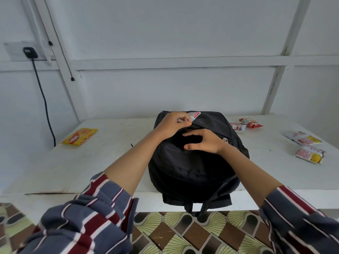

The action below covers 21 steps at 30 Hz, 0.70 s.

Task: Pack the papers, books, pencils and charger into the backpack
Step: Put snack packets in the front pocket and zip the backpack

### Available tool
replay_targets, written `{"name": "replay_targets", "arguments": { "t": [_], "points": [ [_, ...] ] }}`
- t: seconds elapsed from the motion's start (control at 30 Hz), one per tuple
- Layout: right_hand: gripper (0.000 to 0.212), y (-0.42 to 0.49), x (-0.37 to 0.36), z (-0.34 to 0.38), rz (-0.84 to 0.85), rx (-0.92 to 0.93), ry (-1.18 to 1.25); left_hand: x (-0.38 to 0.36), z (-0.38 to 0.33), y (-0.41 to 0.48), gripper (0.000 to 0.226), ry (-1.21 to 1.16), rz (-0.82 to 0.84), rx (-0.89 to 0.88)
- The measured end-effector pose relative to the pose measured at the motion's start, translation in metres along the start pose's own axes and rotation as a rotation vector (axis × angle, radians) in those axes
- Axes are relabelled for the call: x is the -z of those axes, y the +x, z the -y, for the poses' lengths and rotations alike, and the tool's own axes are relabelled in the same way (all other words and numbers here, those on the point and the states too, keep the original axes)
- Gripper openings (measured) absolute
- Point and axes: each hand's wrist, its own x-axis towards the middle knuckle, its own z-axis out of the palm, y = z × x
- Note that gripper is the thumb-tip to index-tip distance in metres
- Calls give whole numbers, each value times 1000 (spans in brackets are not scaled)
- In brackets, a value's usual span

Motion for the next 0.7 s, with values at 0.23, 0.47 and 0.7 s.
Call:
{"name": "replay_targets", "arguments": {
  "t": [0.23,0.47,0.7],
  "points": [
    [52,-2,4,2,73,-23,-19,-1,2,2,9,-2,2,-4],
    [19,-12,38,25,22,22,264,-1,6,2,7,-4,34,8],
    [44,31,41,8,-270,-14,-52,-3,7,-7,8,30,80,42]
  ]
}}
